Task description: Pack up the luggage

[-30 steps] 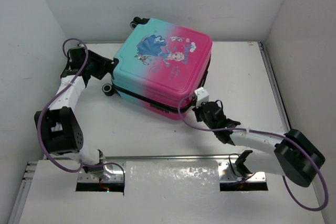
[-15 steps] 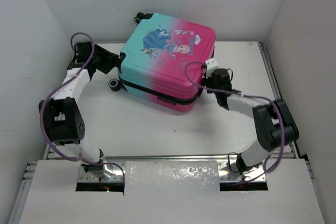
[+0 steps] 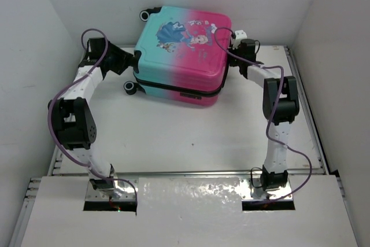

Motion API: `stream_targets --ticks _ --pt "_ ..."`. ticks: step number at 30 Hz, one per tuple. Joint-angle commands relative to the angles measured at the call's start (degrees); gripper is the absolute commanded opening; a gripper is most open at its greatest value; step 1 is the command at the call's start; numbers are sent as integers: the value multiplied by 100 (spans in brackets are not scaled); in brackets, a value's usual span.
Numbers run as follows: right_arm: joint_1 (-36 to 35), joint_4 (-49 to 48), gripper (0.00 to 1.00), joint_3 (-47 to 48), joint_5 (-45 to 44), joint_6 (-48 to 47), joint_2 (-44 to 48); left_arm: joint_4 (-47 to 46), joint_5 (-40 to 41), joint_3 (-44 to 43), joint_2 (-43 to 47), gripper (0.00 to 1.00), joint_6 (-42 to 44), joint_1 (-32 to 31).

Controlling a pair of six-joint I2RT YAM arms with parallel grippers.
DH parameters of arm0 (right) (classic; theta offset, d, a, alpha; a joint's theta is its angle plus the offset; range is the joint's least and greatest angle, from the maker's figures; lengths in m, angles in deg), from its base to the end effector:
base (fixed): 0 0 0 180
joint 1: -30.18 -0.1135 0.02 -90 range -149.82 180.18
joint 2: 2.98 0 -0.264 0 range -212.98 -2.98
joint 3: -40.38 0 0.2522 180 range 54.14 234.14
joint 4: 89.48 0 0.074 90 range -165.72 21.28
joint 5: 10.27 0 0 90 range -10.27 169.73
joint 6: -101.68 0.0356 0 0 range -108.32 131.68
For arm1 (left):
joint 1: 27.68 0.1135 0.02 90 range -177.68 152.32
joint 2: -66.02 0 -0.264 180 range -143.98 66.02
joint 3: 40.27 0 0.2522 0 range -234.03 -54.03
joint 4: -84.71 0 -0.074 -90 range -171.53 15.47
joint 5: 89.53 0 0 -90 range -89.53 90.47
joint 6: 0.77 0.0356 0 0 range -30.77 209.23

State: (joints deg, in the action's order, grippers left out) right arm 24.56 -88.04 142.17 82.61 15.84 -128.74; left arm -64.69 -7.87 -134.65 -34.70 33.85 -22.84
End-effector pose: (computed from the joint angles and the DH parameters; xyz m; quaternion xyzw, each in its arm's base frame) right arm 0.5011 0.0511 0.1783 -0.0242 0.8448 0.0667 0.5304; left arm 0.4060 0.0292 0.2794 -0.4196 0.7882 -0.2490 0.3751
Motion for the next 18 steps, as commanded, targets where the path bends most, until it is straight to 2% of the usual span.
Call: stream_targets --ticks 1,3,4,6,7,8,10,12,13,14,15,17,18 --pt "483 -1061 0 1029 -595 -126 -493 495 1492 -242 -684 0 685 166" --pt "493 -1403 0 1146 -324 -223 -844 653 1580 -488 -834 0 765 114" --pt "510 -1562 0 1312 130 -197 -967 697 1651 -690 -895 0 817 105" --pt "510 -1380 0 1672 650 101 -1354 654 1686 -771 -984 0 844 87" --pt "510 -1013 4 2117 949 259 -1494 610 1686 -788 -993 0 879 78" --pt "510 -792 25 2357 1491 600 -1670 540 1625 -850 -1001 0 940 70" --pt "501 -842 32 2255 1629 1267 -1681 557 1502 -973 -1010 0 1125 43" --pt "493 -712 46 2062 1567 1630 -1593 548 1249 -1140 -958 0 1422 -9" --pt "501 -632 48 1991 1637 1927 -1549 601 1143 -1210 -914 0 1520 -36" --pt "501 -614 51 1894 1777 2078 -1488 618 1115 -1271 -853 9 1564 -53" --pt "484 -579 53 1615 1882 2236 -1278 619 1106 -1281 -756 42 1669 -88" --pt "440 -867 53 1070 2067 2597 -935 741 1185 -1403 -440 67 1758 -194" --pt "405 -1139 53 397 1964 2694 -481 837 1333 -1482 -239 99 1854 -229"
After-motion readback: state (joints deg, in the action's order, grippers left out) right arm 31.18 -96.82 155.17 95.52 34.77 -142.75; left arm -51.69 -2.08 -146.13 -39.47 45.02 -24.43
